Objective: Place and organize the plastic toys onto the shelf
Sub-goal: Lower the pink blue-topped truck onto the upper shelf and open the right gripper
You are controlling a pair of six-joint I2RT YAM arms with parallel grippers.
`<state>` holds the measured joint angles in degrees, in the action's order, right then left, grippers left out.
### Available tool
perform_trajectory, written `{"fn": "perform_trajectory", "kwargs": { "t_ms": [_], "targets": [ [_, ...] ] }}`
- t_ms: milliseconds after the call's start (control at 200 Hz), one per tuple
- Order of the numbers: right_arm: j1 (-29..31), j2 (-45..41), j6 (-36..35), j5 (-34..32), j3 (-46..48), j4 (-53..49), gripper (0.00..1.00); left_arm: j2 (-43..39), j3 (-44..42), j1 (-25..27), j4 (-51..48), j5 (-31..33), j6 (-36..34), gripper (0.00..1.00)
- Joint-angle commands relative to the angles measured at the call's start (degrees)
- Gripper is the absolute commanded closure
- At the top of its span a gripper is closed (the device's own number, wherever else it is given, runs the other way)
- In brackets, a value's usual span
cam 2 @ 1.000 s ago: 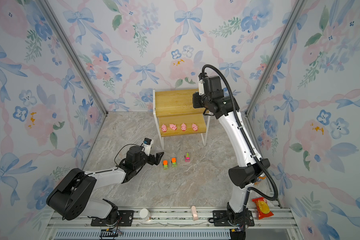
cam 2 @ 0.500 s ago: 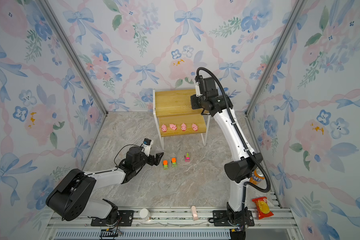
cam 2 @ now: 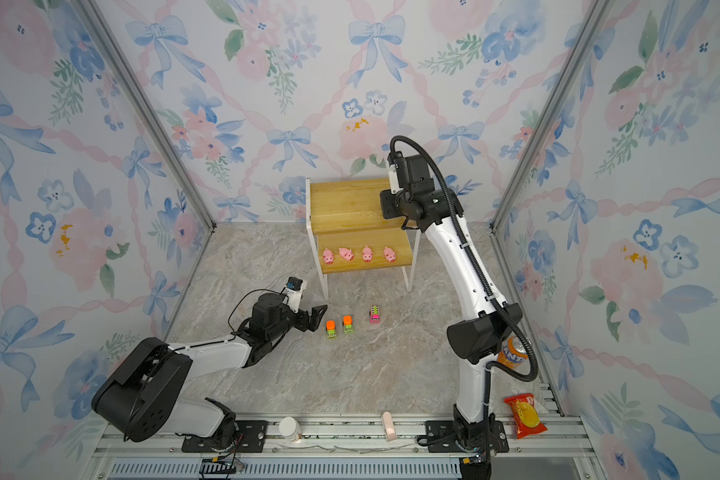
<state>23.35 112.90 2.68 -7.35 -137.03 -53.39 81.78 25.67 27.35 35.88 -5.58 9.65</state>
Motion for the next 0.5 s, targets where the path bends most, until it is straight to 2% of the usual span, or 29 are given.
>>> {"fn": "perform_trajectory", "kwargs": {
  "t_ms": [0,95,335,415,495],
  "targets": [
    [0.2,-0.4,-0.7,-1.2,-1.4,-1.5,0.51,-0.6,-0.9,0.2,0.1,0.1,0.1,0.02],
    [0.4,-1.7,-1.1,-1.4,-1.4,-1.5,0.50,-0.5,-0.9,0.2,0.1,0.1,0.1,0.02],
    [3.3,-8.9,-3.9,-5.5,0.7,-3.2,0.37,-0.6,-0.7,0.1,0.1,-0.4,0.4,0.02],
    [5.7,-14.4,-4.5,-8.1,6.1,-2.5,0.35,-0.7,-0.8,0.2,0.1,-0.2,0.5,0.02],
    [8.1,-22.9,-3.1,-9.3,16.9,1.2,0.34,-0.6,-0.7,0.2,0.1,-0.3,0.5,0.02]
  ]
}}
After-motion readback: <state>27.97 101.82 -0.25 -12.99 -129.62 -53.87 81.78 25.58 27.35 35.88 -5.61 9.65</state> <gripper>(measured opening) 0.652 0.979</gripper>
